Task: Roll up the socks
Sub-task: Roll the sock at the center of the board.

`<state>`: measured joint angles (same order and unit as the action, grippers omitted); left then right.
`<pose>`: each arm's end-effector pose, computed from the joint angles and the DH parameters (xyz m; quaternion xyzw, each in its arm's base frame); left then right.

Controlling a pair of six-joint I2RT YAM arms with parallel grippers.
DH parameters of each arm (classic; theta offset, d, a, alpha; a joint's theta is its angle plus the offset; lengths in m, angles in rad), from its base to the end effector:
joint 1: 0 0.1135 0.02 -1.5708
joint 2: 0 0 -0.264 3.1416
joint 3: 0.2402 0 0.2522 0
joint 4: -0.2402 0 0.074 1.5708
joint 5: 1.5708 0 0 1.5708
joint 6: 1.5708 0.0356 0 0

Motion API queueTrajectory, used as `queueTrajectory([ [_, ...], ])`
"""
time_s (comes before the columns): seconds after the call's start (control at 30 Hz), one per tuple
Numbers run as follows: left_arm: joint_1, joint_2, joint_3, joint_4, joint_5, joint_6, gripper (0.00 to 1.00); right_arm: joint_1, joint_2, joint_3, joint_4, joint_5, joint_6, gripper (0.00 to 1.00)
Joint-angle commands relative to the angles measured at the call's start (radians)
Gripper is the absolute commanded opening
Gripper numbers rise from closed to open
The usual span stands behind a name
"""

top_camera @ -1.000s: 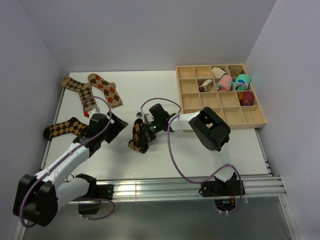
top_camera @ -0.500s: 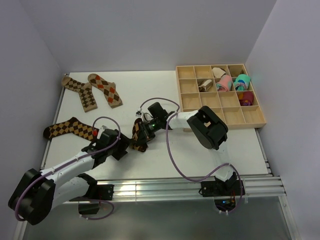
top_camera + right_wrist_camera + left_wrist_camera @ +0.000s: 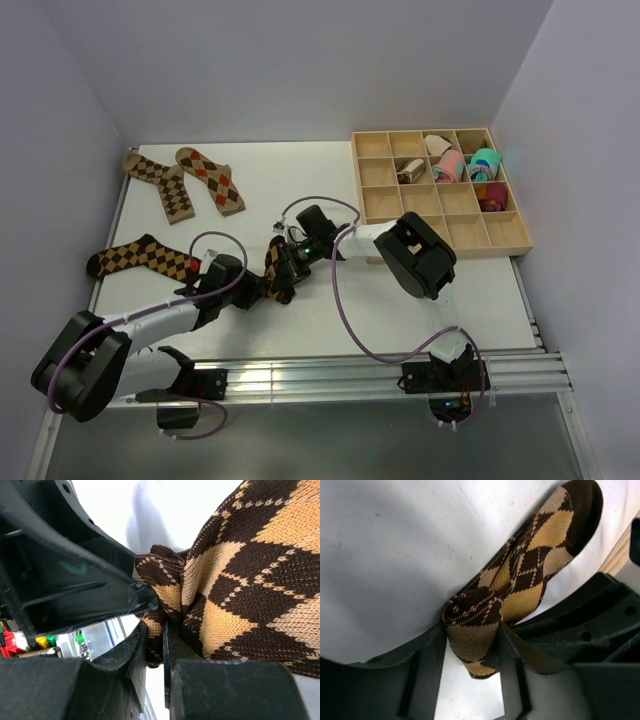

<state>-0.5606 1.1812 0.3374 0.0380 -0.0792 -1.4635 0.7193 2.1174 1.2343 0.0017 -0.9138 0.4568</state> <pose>0.1736 -0.1057 0.1356 -0.4177 0.8277 -0.2968 0.2289 0.2974 0.2979 0.1140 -0.2583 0.8179 0.5137 0.0220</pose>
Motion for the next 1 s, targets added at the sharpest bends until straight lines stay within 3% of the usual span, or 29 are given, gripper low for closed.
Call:
queueTrajectory([
  [0.0,-0.007,0.055,0.009,-0.085,-0.065,0.020,0.43,-0.015,-0.007,-0.048,-0.005,0.139,-0.020,0.17],
  [0.03,-0.007,0.058,0.023,-0.087,-0.068,0.026,0.38,-0.015,-0.039,-0.059,-0.005,0.148,-0.023,0.25],
  [0.07,-0.005,0.063,0.029,-0.092,-0.068,0.044,0.26,-0.014,-0.057,-0.084,0.023,0.157,-0.030,0.28],
  [0.17,-0.005,0.077,0.067,-0.130,-0.082,0.080,0.10,-0.009,-0.164,-0.142,0.047,0.226,-0.062,0.39],
  [0.27,-0.005,0.083,0.109,-0.173,-0.093,0.127,0.09,0.015,-0.316,-0.203,0.046,0.372,-0.128,0.47],
  [0.47,-0.005,0.130,0.192,-0.233,-0.068,0.209,0.08,0.143,-0.516,-0.333,0.116,0.760,-0.296,0.51],
  [0.57,-0.005,0.153,0.213,-0.240,-0.047,0.229,0.07,0.227,-0.577,-0.383,0.187,0.863,-0.377,0.53],
  [0.7,-0.001,0.176,0.233,-0.247,-0.019,0.250,0.07,0.318,-0.585,-0.401,0.261,0.989,-0.489,0.55],
  [0.97,0.036,0.210,0.255,-0.240,0.039,0.299,0.07,0.428,-0.455,-0.355,0.282,1.101,-0.569,0.56],
])
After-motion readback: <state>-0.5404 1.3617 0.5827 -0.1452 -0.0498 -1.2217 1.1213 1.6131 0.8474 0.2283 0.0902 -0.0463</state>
